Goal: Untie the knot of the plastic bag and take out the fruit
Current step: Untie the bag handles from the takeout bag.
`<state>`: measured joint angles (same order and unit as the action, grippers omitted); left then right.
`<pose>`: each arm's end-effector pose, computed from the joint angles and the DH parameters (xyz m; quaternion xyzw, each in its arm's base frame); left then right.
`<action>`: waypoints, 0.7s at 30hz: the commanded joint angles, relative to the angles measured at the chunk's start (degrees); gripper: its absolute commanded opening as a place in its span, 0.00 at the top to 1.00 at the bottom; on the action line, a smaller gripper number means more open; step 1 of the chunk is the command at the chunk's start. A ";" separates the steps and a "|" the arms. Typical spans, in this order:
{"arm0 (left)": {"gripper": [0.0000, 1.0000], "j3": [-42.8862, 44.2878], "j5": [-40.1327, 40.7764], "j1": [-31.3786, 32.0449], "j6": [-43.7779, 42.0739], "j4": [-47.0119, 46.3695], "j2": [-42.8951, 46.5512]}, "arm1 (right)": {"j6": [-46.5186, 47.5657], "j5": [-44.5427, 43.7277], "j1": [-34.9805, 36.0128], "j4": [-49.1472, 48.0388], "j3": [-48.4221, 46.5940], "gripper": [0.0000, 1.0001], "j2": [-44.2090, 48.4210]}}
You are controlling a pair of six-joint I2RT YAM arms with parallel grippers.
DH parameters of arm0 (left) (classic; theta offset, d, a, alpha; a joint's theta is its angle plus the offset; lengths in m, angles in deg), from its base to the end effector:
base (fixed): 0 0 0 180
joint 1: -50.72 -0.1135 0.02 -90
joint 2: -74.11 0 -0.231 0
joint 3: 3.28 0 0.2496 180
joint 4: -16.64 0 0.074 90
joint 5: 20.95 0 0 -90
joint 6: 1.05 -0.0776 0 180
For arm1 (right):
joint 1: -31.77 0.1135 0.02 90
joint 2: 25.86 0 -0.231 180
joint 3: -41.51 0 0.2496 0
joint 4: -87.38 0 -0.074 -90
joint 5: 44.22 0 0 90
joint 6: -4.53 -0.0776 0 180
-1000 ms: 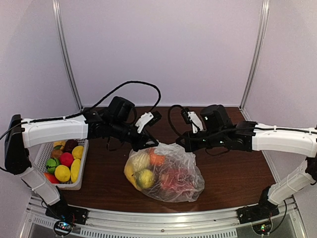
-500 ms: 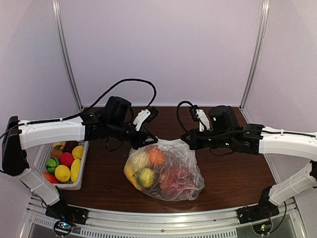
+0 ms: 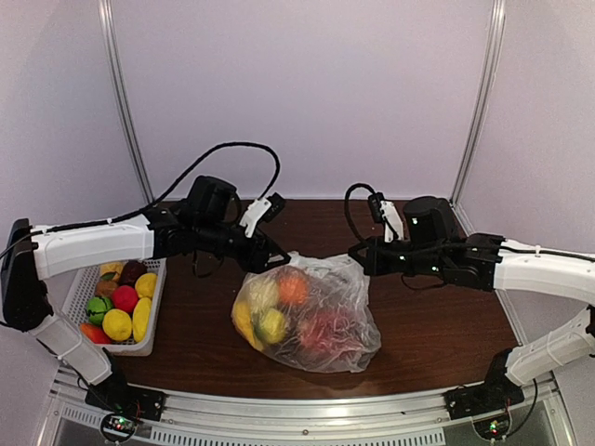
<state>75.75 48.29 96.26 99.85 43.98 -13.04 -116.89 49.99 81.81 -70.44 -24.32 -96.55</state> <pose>0.2430 -0.2869 0.2239 0.3391 0.8101 -0.3542 0.3214 0.2058 0.2544 0.2415 -0.1568 0.8379 0.3642 0.3750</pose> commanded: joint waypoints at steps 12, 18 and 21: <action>0.39 7.29 -6.34 2.22 -13.04 0.95 1.92 | 1.79 5.33 -0.47 -1.53 -1.52 1.00 -2.06; 0.53 11.71 -6.00 6.25 -15.30 3.51 -3.65 | 1.66 5.52 -0.47 -2.15 -1.00 1.00 -1.99; 0.60 12.72 -6.11 6.83 -15.56 3.65 -5.42 | 1.81 5.70 -0.47 -2.12 -0.94 1.00 -2.07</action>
<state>85.96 43.33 102.66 86.49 46.61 -16.67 -115.56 54.86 81.51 -71.46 -24.58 -98.28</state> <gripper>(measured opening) 0.436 0.009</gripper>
